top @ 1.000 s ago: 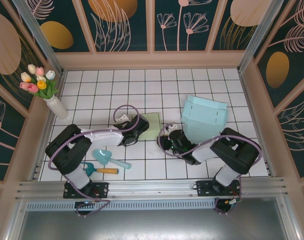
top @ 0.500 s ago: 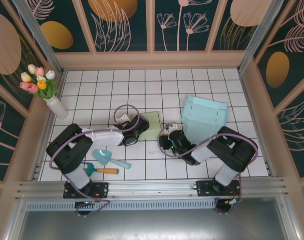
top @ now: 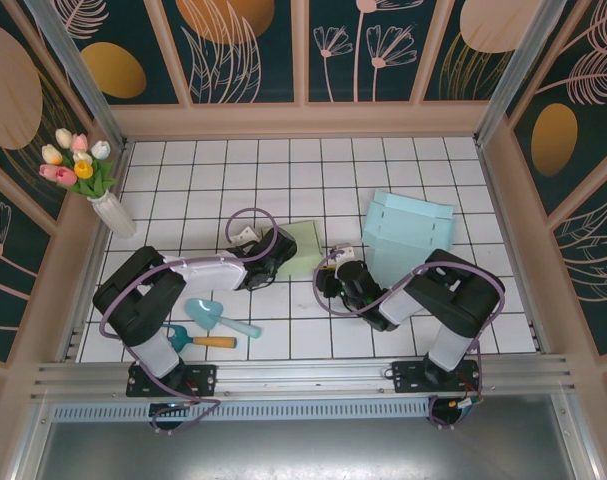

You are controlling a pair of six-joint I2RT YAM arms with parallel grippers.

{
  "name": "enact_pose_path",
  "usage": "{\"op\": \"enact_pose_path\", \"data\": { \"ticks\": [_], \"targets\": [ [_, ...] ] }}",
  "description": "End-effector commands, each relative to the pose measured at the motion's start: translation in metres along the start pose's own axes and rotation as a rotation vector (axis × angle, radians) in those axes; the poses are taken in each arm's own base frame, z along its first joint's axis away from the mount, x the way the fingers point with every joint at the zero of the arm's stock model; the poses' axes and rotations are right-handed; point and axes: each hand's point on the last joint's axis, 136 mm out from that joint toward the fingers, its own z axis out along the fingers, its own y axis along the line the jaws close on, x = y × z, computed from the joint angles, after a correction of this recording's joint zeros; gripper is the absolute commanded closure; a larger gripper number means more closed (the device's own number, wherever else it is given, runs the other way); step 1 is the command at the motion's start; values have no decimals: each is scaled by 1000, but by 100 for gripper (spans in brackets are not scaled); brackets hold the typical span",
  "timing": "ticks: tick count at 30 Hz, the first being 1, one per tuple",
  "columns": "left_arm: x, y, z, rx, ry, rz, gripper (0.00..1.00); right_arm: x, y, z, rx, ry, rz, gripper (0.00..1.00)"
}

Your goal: Fold the paper box

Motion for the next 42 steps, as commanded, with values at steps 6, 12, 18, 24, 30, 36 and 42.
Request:
{"op": "enact_pose_path", "data": {
  "ticks": [6, 12, 18, 24, 30, 36, 42],
  "targets": [
    [15, 25, -3, -93, 81, 18, 21, 7, 5, 1, -19, 16, 3, 72],
    [17, 22, -5, -107, 99, 23, 20, 5, 3, 0, -4, 17, 4, 72],
    [13, 17, -12, -99, 96, 8, 19, 2, 4, -4, -4, 9, 4, 72],
    [11, 13, -19, -84, 96, -5, 17, 1, 4, -4, -5, 7, 4, 72],
    [14, 11, -19, -78, 115, -9, 17, 0, 4, -4, -2, 8, 7, 72],
    [13, 10, -19, -76, 112, -9, 18, -5, 8, -7, -15, -1, 10, 72],
    [13, 15, -16, -89, 105, -7, 19, -7, 9, -11, -15, -10, 12, 71]
  ]
}}
